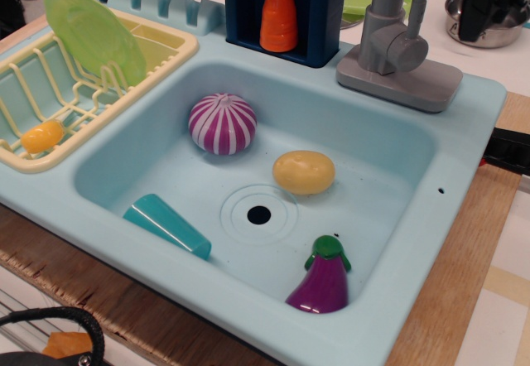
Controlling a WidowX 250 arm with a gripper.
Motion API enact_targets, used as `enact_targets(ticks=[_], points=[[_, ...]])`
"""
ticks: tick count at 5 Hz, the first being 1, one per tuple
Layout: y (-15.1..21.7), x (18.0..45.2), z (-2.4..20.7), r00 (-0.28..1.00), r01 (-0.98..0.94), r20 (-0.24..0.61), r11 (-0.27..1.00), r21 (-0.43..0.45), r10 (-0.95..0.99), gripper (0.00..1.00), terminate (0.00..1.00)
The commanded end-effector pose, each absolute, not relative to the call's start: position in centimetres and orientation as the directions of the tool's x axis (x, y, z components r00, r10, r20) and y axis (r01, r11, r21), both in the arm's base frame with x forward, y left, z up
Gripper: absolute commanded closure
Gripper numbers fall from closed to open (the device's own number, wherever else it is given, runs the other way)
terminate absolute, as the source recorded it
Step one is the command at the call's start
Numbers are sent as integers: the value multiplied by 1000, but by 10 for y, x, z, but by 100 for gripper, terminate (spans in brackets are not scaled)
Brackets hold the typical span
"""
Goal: Turn lever vertical to-front
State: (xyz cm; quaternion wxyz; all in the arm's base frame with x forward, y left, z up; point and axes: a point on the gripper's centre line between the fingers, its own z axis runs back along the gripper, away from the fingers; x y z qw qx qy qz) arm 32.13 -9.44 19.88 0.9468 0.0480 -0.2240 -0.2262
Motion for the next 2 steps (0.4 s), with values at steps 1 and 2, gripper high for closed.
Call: enact_targets(ticks=[1,2], points=[[-81,330,199,793,383,423,899,213,-438,100,0],[-79,329,197,799,376,415,900,218,-435,100,0]])
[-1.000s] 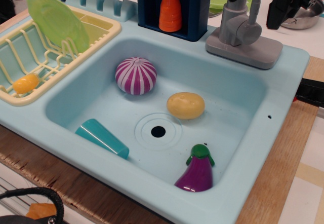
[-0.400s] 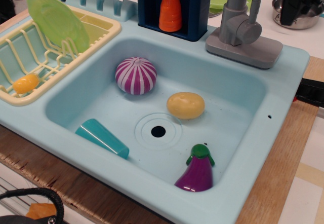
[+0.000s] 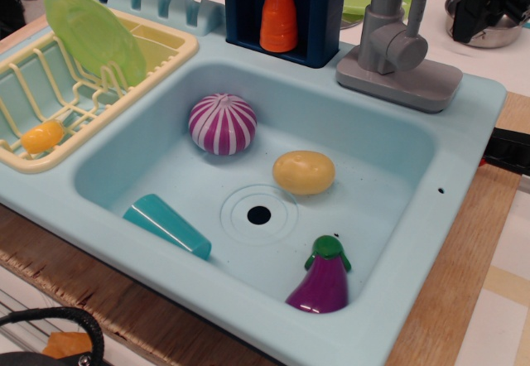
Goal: Turn lever vertical to-front
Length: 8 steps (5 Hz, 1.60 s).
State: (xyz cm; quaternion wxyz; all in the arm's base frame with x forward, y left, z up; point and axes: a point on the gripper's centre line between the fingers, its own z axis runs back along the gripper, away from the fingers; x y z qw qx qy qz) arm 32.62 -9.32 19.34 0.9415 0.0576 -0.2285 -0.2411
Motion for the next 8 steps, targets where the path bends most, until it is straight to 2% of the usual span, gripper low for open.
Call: enact_targets(ticks=[1,2,3,4,5,6,8], points=[[-76,326,200,804,368,407,900,231,-433,100,0],[-69,323,200,808,361,392,895,261,-440,100,0],[-57,324,201,761,383,373,831,403,-531,100,0],[-48,329,203,761,380,322,790,481,-563,100,0],[-37,334,201,782,353,299,784,511,-547,100,0],[-24,330,195,800,296,322,800,521,-506,100,0],[-4,277,176,916,133,304,914,383,-261,100,0]])
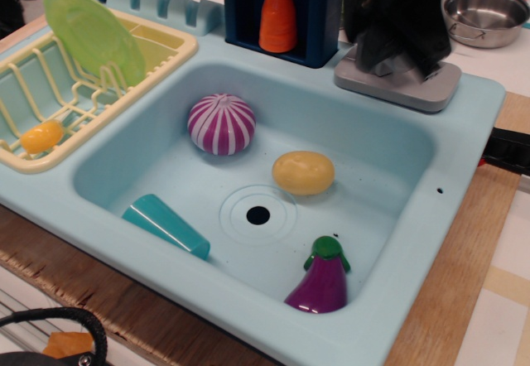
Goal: Turn lever vertical to-front
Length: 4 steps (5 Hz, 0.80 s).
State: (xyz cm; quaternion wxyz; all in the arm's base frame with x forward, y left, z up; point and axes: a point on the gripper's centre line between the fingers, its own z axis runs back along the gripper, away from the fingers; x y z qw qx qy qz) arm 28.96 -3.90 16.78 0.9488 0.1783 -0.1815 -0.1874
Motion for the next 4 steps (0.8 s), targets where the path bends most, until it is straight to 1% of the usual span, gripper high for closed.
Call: enact_targets(ticks=[1,2,3,4], points=[[4,263,165,931,88,311,944,318,-192,100,0],[9,264,148,944,98,283,965,242,-167,100,0],[10,264,136,954,99,261,976,193,-149,100,0],[5,265,146,968,124,204,986,107,-144,0,0]])
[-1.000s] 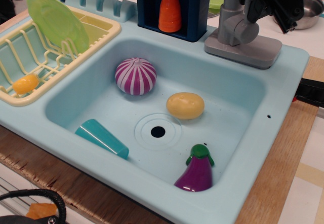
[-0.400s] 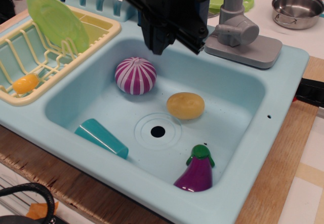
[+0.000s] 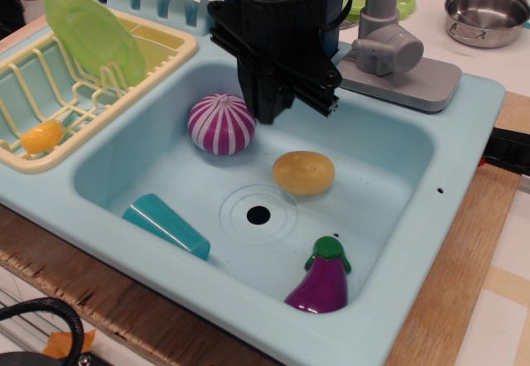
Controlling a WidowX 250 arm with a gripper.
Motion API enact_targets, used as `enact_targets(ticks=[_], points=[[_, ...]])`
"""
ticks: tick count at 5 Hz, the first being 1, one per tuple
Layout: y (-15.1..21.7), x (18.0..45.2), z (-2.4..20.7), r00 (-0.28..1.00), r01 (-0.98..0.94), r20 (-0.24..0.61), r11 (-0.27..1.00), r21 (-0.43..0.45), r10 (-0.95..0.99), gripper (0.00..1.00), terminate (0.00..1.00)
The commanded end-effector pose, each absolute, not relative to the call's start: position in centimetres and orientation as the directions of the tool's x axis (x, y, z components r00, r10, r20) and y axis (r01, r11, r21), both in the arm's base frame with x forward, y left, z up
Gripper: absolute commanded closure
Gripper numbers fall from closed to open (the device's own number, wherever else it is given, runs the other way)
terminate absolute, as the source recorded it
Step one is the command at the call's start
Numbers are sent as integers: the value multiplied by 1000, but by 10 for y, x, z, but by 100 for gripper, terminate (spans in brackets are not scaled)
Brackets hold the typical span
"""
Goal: Turn lever vertical to-front
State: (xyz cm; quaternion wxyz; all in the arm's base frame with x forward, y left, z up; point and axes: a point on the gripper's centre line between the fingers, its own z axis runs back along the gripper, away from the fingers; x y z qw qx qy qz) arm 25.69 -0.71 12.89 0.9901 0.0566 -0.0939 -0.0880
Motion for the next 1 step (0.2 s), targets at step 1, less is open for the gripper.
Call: enact_targets(ticks=[1], points=[[5,265,146,968,124,204,986,107,-144,0,100]])
